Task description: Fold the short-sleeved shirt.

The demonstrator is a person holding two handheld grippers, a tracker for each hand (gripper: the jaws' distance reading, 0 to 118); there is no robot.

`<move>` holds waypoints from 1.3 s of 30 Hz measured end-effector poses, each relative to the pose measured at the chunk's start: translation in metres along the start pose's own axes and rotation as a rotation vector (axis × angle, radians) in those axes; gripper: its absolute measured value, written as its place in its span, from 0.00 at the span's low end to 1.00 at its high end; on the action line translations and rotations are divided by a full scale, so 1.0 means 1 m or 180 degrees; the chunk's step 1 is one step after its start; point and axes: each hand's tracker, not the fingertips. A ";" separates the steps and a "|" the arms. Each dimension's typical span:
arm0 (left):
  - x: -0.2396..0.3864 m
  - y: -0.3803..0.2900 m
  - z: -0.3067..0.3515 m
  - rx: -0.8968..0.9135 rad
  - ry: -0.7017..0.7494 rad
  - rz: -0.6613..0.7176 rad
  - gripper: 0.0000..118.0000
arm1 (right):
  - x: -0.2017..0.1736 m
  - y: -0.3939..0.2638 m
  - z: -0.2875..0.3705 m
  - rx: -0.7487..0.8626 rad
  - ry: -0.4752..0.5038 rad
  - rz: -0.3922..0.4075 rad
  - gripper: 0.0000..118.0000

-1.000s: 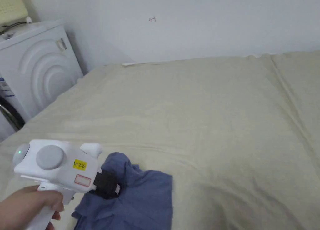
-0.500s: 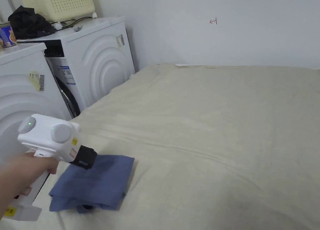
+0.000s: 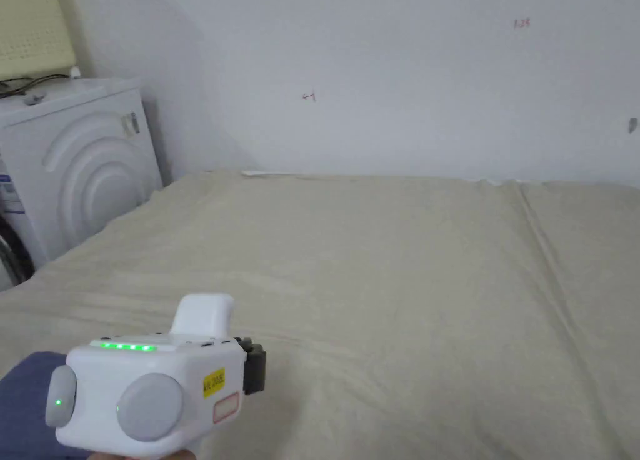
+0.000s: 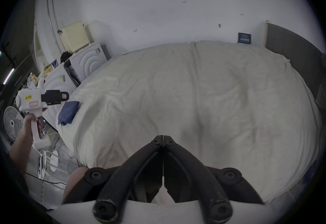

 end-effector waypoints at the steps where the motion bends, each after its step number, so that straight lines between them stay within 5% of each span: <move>1: 0.029 -0.001 0.002 0.0127 -0.0078 -0.0083 0.00 | 0.005 -0.001 0.011 0.0050 -0.0015 -0.0023 0.00; 5: 0.114 0.000 0.026 0.0643 -0.0427 -0.0118 0.00 | 0.018 -0.004 0.061 0.0333 -0.0172 -0.0053 0.00; 12: 0.173 -0.005 0.108 0.1584 -0.0340 -0.0108 0.00 | 0.012 -0.011 0.144 0.1504 -0.0265 -0.0168 0.00; 18: 0.190 -0.036 0.151 0.2227 0.0161 -0.0331 0.00 | -0.021 -0.042 0.169 0.2587 -0.0479 0.0434 0.00; 21: 0.188 -0.054 0.156 0.2447 0.0486 -0.0450 0.00 | -0.027 -0.064 0.160 0.3047 -0.0879 0.0684 0.00; 24: 0.182 -0.060 0.161 0.2493 0.0600 -0.0498 0.00 | -0.023 -0.070 0.151 0.2980 -0.1102 0.0850 0.00; 28: 0.173 -0.059 0.163 0.2475 0.0672 -0.0390 0.01 | -0.017 -0.065 0.153 0.2944 -0.1042 0.0696 0.00; 30: 0.168 -0.057 0.160 0.2454 0.0696 -0.0310 0.13 | -0.013 -0.061 0.153 0.2944 -0.1032 0.0634 0.00; 32: 0.164 -0.058 0.156 0.2427 0.0610 -0.0259 0.42 | -0.009 -0.058 0.152 0.2907 -0.0962 0.0602 0.23; 34: 0.160 -0.057 0.153 0.2372 0.0497 -0.0231 0.86 | -0.007 -0.053 0.149 0.2803 -0.0909 0.0584 0.84; 35: 0.160 -0.055 0.151 0.2334 0.0477 -0.0256 1.00 | -0.007 -0.050 0.145 0.2689 -0.0911 0.0572 0.99; 39: 0.164 -0.055 0.145 0.2351 0.0596 -0.0376 1.00 | -0.009 -0.052 0.137 0.2729 -0.1069 0.0518 1.00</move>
